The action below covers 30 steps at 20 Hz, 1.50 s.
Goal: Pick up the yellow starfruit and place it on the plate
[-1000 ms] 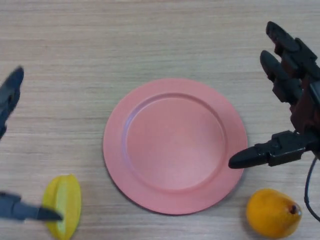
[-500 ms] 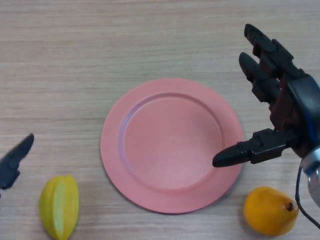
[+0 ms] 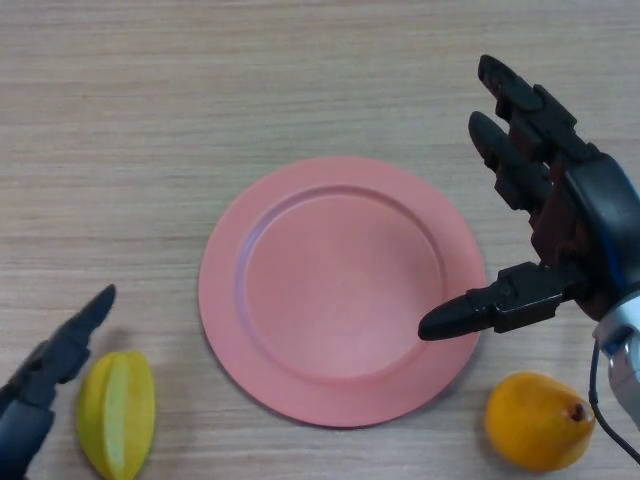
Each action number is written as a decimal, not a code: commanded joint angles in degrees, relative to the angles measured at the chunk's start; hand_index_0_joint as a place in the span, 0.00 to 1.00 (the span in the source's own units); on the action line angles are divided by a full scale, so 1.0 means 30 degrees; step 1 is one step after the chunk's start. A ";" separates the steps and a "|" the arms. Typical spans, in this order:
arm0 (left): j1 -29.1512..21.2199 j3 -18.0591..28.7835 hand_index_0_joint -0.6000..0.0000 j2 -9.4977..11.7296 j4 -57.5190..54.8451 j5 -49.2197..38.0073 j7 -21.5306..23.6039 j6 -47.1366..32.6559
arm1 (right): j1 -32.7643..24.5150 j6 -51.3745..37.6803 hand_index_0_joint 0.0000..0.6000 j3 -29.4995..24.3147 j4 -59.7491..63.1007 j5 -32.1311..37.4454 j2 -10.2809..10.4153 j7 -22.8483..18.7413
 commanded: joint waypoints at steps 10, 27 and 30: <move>-0.0474 -0.0800 0.00 0.2437 0.2143 0.1741 0.3693 -0.3104 | -0.0287 -0.2700 1.00 -0.1435 -0.1611 0.1071 -0.0408 -0.0387; -0.2699 -0.2106 0.00 0.1447 -0.6677 -0.1394 0.0099 0.2326 | -0.0569 -0.2122 0.75 -0.1911 -0.2186 0.1093 -0.0729 -0.0576; -0.4328 -0.4039 0.00 0.1689 -0.5067 0.0594 0.2342 0.2133 | -0.0544 -0.2210 0.17 -0.2012 -0.2321 0.1083 -0.0807 -0.0560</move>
